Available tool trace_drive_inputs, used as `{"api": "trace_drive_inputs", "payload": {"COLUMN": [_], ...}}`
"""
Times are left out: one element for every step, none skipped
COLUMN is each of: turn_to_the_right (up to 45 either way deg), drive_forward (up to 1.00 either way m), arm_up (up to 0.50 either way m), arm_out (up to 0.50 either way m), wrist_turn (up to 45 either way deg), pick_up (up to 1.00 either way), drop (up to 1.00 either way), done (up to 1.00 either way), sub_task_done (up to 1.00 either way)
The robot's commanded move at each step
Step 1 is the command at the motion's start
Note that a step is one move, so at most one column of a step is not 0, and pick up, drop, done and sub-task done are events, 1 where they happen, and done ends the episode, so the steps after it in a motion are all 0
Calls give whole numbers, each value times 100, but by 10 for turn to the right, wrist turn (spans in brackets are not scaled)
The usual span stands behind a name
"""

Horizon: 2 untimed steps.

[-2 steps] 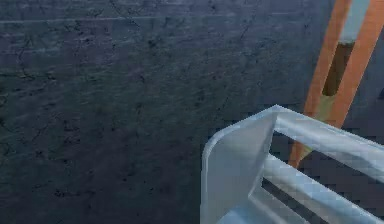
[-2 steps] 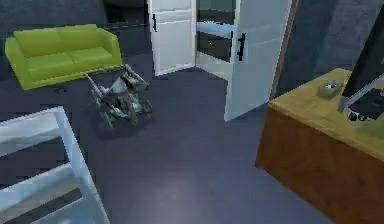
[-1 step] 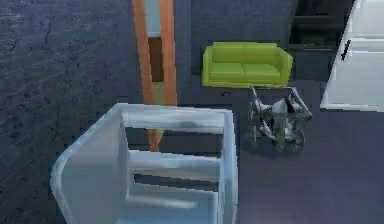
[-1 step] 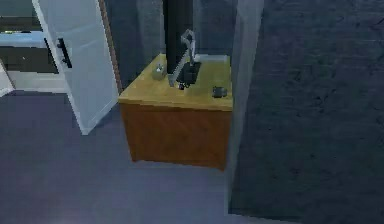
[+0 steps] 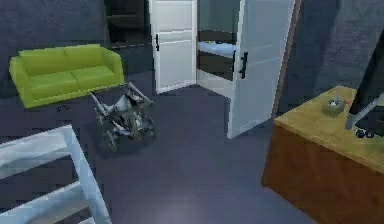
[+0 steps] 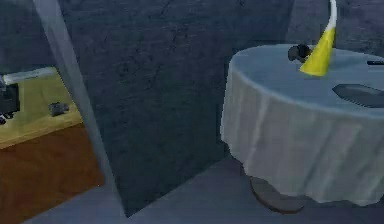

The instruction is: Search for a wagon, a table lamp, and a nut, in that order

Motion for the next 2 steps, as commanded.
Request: {"api": "trace_drive_inputs", "payload": {"turn_to_the_right": [330, 0], "drive_forward": [0, 45], "arm_up": [0, 0], "arm_out": [0, 0], "wrist_turn": [0, 0], "pick_up": [0, 0], "drop": [0, 0], "done": [0, 0], "sub_task_done": [0, 0]}}
